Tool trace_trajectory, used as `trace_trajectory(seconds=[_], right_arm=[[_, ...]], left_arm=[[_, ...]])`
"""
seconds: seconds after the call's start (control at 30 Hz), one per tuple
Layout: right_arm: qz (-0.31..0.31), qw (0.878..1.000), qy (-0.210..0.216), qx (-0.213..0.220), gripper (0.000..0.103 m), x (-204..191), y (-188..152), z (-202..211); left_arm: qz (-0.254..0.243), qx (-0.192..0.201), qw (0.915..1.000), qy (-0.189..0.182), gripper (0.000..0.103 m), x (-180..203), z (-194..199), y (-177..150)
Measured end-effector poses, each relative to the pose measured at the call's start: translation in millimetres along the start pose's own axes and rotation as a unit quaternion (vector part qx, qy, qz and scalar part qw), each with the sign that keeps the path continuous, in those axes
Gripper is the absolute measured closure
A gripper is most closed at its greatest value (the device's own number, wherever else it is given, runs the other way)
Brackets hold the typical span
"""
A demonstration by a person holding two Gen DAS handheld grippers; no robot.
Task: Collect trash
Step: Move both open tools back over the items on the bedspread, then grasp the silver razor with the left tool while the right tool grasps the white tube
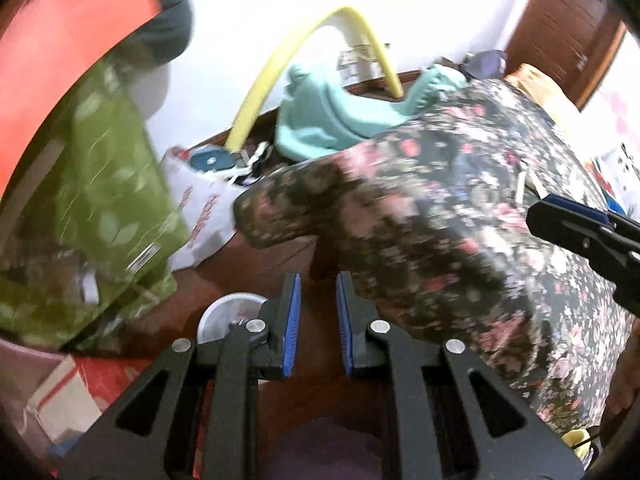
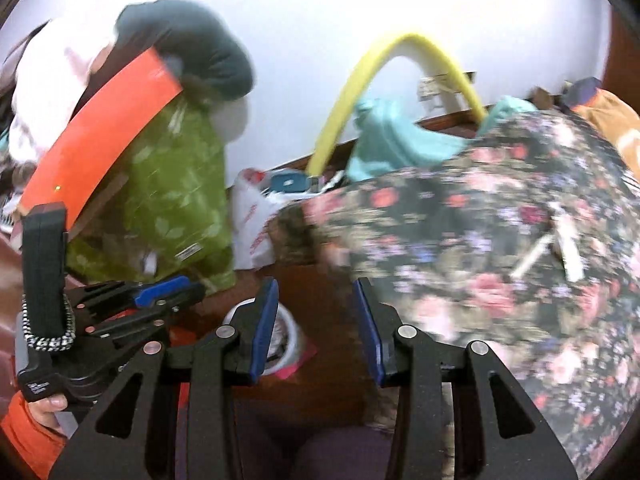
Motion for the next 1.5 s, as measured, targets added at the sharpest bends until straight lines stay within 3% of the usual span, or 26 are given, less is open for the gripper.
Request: trace_trajectory(seconds=[0.43,0.67,0.73,0.87,0.97,1.27,1.3,1.4,1.5], right_arm=[[-0.105,0.992,-0.069,-0.020,0.067,159,-29,-5],[-0.132,0.987,-0.080,-0.037,0.067,216,-33,-22],[-0.132,0.987,-0.084,-0.041,0.067,227,-33,-30],[-0.121,0.987,-0.089,-0.053,0.065,243,-28,-53],[-0.115,0.987,-0.098,-0.056,0.053,252,-22,-69],[-0.070,0.990,-0.104,-0.061,0.053,251,-5,-120],[-0.067,0.991,-0.102,-0.060,0.054,251,-4,-123],[-0.057,0.992,-0.100,-0.054,0.077,249,-1,-128],[-0.074,0.993,-0.081,-0.044,0.077,251,-2,-125]], left_arm=[[-0.067,-0.034,0.9943,-0.076,0.087,132,-72,37],[-0.082,-0.049,0.9906,-0.098,0.087,175,-111,56],[-0.083,-0.057,0.9892,-0.106,0.082,185,-125,59],[-0.094,-0.065,0.9879,-0.105,0.075,199,-147,63],[-0.098,-0.071,0.9874,-0.102,0.070,205,-163,67],[-0.105,-0.089,0.9861,-0.093,0.069,203,-192,76],[-0.107,-0.092,0.9854,-0.095,0.069,204,-194,76],[-0.116,-0.100,0.9829,-0.102,0.069,209,-199,75],[-0.133,-0.095,0.9825,-0.090,0.069,214,-206,78]])
Point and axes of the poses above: each gripper's, at about its wrist camera, not at the fingertips, and z roughly against the way its jaws point, x to its right, y to its top, the point moved 7 cm from there along -z, roughly the way its jaws point, and after that the axes turned 14 degrees about -y, right-handed, at the moved point
